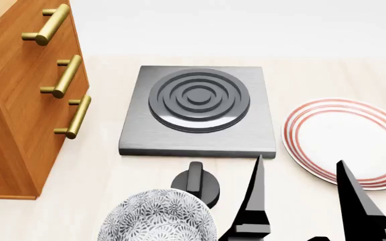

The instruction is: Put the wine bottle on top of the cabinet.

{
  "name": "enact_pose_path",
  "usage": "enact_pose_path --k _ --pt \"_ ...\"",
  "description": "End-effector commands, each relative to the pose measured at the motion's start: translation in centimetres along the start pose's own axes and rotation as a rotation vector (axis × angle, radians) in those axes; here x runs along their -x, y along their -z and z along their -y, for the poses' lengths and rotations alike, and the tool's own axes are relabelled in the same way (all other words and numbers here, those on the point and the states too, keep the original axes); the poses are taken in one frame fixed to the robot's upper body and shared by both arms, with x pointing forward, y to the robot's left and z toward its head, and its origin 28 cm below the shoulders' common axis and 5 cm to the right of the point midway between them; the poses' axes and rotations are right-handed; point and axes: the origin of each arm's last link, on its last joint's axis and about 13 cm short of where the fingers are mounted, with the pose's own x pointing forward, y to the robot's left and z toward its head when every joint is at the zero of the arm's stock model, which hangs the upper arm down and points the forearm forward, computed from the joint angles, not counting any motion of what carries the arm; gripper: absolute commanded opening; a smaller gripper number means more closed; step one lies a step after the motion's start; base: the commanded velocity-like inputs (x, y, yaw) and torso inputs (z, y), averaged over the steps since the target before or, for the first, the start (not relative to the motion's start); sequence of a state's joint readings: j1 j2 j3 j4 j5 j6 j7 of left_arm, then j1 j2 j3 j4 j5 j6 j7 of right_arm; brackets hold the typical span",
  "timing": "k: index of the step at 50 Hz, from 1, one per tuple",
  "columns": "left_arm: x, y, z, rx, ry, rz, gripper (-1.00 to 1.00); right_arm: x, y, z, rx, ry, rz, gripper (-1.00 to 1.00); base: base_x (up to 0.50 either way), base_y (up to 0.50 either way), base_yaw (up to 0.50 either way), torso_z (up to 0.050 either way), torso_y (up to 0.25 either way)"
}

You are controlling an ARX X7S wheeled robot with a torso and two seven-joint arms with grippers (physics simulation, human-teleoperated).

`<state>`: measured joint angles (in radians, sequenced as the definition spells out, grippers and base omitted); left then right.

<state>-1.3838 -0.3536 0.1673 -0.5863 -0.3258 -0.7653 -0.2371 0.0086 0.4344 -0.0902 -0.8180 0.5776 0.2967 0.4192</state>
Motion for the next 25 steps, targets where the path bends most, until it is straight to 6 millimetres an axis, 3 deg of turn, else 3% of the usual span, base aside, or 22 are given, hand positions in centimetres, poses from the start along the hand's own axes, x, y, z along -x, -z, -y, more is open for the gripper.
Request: enact_pose_path --k 1,13,25 --pt "-0.1 1.4 0.7 0.063 0.054 -0.017 -1.0 -0.1 0.0 0.1 0.002 -0.002 0.021 1.0 0.0 0.0 0.0 0.0 0.0" --pt "-0.2 2.7 0.7 0.063 0.054 -0.036 -1.0 -0.1 -0.1 0.1 0.002 0.0 0.022 1.0 0.0 0.0 0.0 0.0 0.0" --pt "-0.3 2.5 0.9 0.057 0.062 -0.031 -1.0 -0.1 0.0 0.1 0.001 -0.001 0.021 1.0 0.0 0.0 0.0 0.0 0.0"
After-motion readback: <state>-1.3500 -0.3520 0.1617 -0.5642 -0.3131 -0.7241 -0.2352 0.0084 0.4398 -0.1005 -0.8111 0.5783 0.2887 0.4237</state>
